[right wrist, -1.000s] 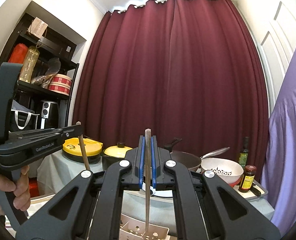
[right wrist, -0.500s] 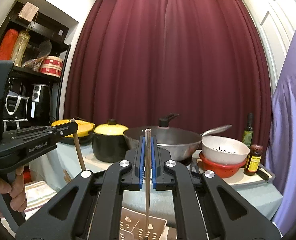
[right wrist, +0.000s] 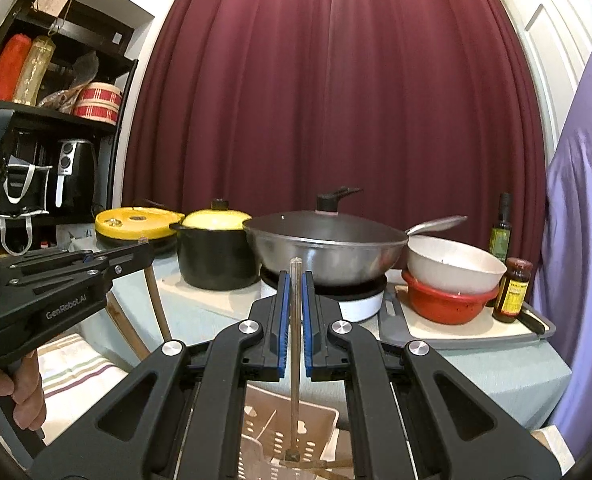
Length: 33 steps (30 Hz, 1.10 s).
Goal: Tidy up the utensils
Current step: 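Lower both chopsticks into the white holder and open both tools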
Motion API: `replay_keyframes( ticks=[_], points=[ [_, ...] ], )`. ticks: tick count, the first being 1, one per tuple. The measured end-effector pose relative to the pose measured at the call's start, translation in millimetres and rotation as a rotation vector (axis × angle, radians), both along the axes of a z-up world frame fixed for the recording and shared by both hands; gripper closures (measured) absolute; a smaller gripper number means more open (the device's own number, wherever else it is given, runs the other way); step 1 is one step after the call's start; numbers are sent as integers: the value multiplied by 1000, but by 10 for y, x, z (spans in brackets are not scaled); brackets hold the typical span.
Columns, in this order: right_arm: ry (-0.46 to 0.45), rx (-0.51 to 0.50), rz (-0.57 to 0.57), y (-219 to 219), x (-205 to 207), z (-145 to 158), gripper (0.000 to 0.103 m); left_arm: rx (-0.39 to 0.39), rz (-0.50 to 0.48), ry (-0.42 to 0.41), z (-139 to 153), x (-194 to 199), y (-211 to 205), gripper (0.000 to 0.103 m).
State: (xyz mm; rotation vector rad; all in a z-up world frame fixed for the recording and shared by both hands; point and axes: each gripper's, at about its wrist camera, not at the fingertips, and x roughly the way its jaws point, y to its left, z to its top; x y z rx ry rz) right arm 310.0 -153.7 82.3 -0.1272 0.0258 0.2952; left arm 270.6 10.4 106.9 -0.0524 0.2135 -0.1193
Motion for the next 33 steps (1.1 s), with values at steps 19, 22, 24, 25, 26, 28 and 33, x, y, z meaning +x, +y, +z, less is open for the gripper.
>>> replay_keyframes(
  ticks=[19, 22, 24, 25, 26, 28, 33],
  points=[
    [31, 2, -34, 8, -6, -106, 75, 19, -7, 31, -121, 62, -63, 62],
    [19, 8, -43, -1, -52, -66, 64, 25, -3, 15, -86, 22, -70, 59],
    [12, 10, -50, -13, -80, -47, 61, 29, 3, 9, -74, 1, -69, 55],
    [8, 11, -55, -18, -100, -34, 58, 29, 6, 6, -69, -15, -63, 53],
    [5, 14, -58, -27, -121, -22, 57, 29, 7, 5, -70, -30, -58, 51],
    [0, 18, -64, -44, -162, 0, 50, 30, 13, 0, -57, -73, -53, 47],
    [-6, 21, -70, -65, -287, 47, 41, 40, 25, -15, -41, -203, -44, 37]
  ],
)
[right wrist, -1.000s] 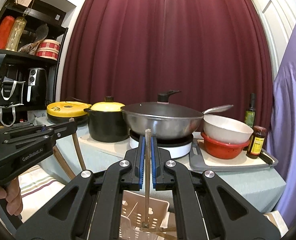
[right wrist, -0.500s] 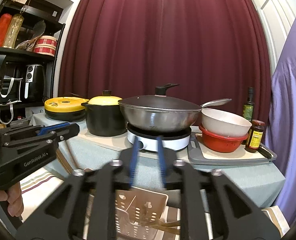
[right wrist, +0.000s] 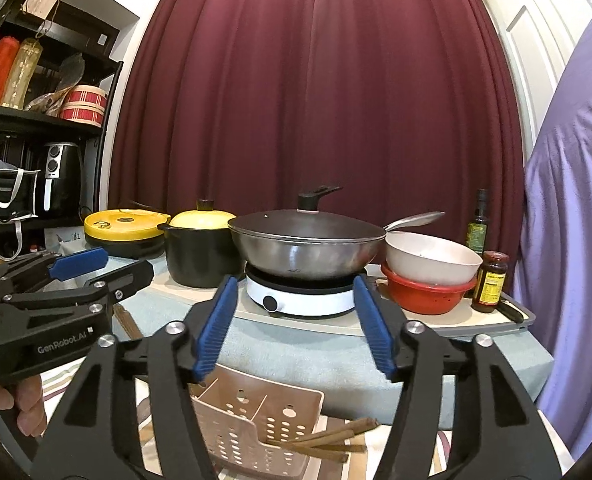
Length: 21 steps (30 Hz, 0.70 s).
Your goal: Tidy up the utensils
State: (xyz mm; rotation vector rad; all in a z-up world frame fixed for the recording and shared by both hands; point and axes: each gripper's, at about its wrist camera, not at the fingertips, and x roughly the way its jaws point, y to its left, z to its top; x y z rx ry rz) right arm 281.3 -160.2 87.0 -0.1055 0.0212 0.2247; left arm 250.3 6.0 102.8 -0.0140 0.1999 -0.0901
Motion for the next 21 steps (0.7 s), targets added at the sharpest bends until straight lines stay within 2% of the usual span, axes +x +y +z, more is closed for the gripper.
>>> replay_keyframes(
  ticks=[4, 11, 13, 21],
  points=[
    [1, 8, -8, -25, -131, 29, 35, 0, 13, 4, 15, -99, 18, 31],
    [17, 16, -27, -80, -481, -19, 26, 2, 40, 21, -28, -459, 35, 27],
    [28, 20, -33, -106, -608, -74, 22, 6, 49, 34, -84, -612, 15, 26],
    [116, 37, -29, -222, -1121, -357, 19, 1, 57, 99, -290, -1163, -69, 23]
  ],
)
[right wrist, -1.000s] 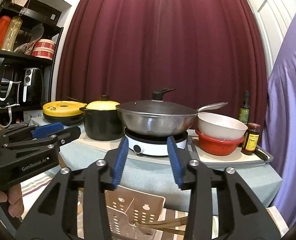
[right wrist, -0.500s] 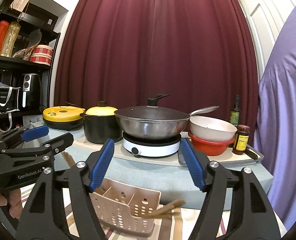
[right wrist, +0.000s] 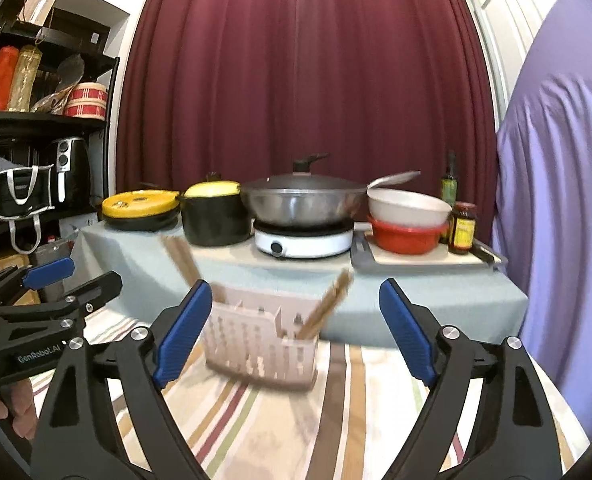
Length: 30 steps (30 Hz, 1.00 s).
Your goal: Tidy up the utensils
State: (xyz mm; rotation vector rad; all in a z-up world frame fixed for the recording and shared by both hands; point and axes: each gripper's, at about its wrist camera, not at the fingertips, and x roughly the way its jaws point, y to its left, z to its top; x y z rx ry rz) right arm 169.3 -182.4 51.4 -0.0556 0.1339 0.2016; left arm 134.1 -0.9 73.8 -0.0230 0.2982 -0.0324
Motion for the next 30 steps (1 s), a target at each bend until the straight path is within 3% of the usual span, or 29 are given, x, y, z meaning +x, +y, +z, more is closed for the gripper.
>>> replay_keyframes(
  ticks=[14, 30],
  points=[
    [0, -12, -9, -160, -936, -191, 14, 5, 2, -8, -91, -821, -87, 20],
    [-48, -54, -4, -86, -1565, -502, 13, 2, 30, 61, -469, -1279, 26, 19]
  ],
)
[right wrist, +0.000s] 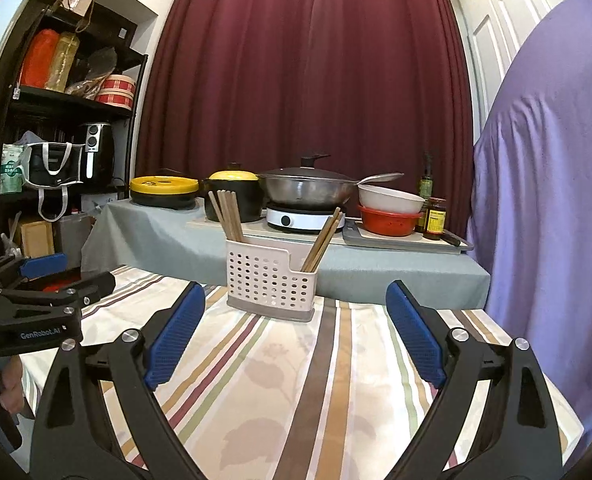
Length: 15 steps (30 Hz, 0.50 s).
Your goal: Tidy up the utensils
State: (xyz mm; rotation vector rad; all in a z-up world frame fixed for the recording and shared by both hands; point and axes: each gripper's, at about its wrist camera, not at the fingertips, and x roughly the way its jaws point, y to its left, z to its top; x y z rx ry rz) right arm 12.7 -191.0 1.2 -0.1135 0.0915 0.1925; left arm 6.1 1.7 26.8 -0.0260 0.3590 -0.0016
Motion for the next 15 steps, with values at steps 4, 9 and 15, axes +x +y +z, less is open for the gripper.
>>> replay_keyframes(
  ticks=[4, 9, 15],
  points=[
    [12, -5, 8, 22, -26, -77, 13, -9, 0, 13, -64, -48, 7, 19],
    [25, -6, 11, 57, -50, -159, 13, -16, -2, 4, -92, -106, 16, 19],
    [30, -10, 10, 85, -79, -198, 13, -21, -3, 10, -128, -112, 30, 19]
  ],
)
